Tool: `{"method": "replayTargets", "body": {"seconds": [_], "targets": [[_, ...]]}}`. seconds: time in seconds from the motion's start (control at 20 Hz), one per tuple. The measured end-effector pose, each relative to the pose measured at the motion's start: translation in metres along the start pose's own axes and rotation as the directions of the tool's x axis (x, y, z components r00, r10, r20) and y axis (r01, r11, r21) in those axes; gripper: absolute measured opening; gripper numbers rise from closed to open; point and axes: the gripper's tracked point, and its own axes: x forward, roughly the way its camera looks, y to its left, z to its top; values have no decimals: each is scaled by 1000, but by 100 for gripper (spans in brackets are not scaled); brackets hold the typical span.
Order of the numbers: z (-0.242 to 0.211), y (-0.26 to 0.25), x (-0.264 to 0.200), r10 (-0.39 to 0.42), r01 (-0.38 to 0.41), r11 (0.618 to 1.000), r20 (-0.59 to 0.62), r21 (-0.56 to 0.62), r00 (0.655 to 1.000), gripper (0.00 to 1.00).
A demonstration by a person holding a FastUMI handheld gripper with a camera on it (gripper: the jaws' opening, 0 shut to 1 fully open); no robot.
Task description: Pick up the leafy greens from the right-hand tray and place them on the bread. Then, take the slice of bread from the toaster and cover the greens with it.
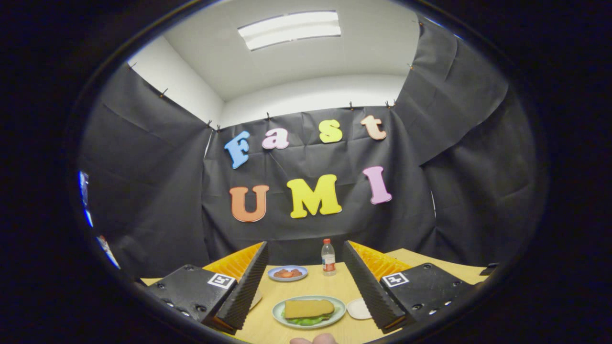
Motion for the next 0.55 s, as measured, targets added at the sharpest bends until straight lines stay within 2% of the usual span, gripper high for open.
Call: {"method": "replayTargets", "body": {"seconds": [0.2, 0.4, 0.55], "targets": [[1, 0, 8, -18, 18, 1000, 14, 0, 1000, 95], [-5, 3, 9, -29, 30, 997, 25, -67, 999, 95], [-16, 8, 8, -26, 26, 997, 3, -69, 1000, 95]]}}
